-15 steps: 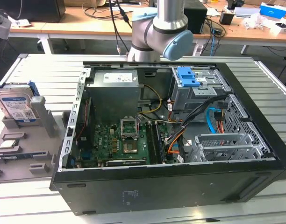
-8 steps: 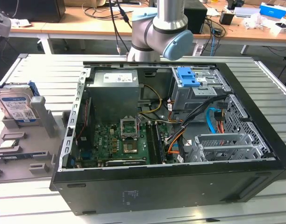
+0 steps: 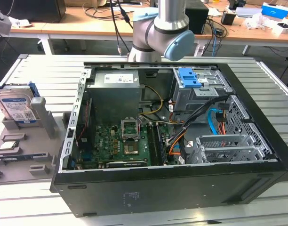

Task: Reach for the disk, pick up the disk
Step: 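Pick up the disk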

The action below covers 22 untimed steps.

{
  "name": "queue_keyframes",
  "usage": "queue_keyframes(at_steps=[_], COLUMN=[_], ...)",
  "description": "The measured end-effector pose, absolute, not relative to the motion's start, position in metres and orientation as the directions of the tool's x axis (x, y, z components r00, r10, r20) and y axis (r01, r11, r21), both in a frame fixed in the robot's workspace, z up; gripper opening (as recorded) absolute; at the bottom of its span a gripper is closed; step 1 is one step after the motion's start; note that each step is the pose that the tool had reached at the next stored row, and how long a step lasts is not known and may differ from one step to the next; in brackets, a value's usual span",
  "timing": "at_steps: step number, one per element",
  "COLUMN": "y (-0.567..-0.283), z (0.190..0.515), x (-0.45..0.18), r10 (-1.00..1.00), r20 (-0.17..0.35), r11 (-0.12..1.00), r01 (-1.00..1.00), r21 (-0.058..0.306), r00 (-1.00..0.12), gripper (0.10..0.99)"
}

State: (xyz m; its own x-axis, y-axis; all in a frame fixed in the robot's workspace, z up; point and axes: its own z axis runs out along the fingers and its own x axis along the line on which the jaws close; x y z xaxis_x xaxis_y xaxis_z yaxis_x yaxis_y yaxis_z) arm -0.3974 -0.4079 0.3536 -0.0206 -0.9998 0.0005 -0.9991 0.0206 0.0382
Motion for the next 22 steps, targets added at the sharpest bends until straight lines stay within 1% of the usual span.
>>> queue_keyframes(at_steps=[8,13,22], y=[-0.4079,-0.4079,-0.4079], z=[0.3536,0.3535,0.3536], x=[-0.3973,-0.3974,-0.3974], r10=[-0.997,-0.988,-0.97], r20=[0.001,0.001,0.001], r11=[-0.076,-0.157,-0.241], r01=[-0.996,-0.987,-0.97], r21=[0.038,0.038,0.038], r00=[0.076,0.157,0.241], gripper=[0.106,0.106,0.106])
